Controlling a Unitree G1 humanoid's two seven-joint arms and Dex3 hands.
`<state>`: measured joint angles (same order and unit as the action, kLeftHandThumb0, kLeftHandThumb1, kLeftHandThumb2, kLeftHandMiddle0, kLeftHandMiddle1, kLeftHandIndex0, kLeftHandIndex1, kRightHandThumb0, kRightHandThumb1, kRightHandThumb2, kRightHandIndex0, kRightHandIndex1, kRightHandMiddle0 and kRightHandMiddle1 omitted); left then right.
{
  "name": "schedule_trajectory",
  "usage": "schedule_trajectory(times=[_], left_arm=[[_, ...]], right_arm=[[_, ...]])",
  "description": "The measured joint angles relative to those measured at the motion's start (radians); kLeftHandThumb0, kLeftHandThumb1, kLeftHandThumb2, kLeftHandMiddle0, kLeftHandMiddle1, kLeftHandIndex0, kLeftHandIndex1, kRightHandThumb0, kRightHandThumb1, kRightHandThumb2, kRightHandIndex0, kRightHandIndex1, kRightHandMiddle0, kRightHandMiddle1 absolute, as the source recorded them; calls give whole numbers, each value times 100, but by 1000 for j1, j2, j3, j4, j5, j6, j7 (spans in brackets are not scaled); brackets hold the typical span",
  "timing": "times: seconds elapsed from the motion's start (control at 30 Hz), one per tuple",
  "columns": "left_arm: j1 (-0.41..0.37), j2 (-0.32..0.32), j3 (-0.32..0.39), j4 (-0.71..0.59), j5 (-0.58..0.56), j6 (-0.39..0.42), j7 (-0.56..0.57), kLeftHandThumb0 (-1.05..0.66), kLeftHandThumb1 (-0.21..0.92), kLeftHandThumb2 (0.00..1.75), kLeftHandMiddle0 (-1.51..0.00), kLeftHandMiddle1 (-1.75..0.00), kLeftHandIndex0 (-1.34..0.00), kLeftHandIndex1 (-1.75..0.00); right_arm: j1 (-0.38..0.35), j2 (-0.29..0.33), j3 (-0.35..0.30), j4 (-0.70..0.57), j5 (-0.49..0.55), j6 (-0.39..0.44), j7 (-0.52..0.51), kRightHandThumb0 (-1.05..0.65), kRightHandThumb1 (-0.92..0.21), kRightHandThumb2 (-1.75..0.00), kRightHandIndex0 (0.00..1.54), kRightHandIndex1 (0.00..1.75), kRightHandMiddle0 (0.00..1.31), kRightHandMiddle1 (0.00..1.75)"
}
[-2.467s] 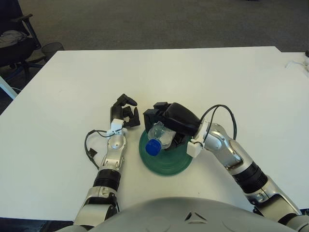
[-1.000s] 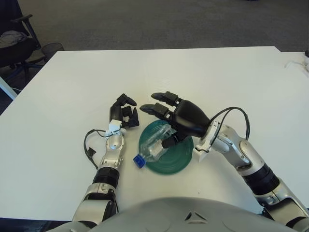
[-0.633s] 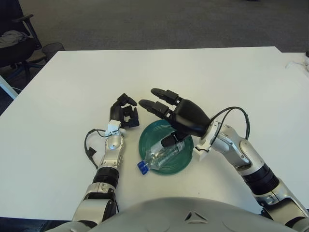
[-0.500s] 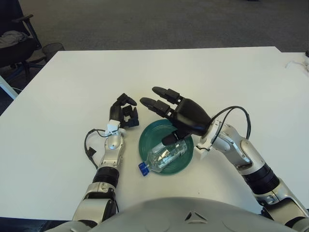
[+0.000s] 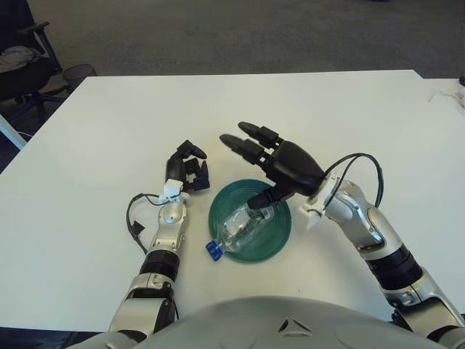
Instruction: Put the bottle into the plate.
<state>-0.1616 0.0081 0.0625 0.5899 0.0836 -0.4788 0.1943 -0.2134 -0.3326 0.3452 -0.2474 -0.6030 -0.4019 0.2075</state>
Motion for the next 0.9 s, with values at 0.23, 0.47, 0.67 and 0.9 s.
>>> schedule_trajectory(times=[0.23, 0.47, 0.67, 0.9], left_arm=[[10, -12, -2, -29, 1, 24, 12, -56, 12, 156, -124, -175, -78, -175], [16, -15, -4, -43, -3, 37, 9, -57, 9, 159, -128, -175, -80, -175], [29, -16, -10, -69, 7, 55, 20, -58, 7, 162, -130, -175, -82, -175], [40, -14, -16, -100, 22, 86, 40, -59, 5, 164, -131, -175, -83, -175]], right_arm=[[-73, 111, -121, 65, 200, 55, -73, -82, -92, -51, 20, 43, 0, 61], [-77, 263, -199, 64, 367, 150, -156, -68, -91, -45, 20, 78, 0, 92], [-74, 321, -293, 147, 528, 134, -187, -56, -78, -62, 23, 99, 0, 110], [-58, 360, -361, 219, 607, 119, -227, -43, -68, -86, 26, 115, 0, 125]])
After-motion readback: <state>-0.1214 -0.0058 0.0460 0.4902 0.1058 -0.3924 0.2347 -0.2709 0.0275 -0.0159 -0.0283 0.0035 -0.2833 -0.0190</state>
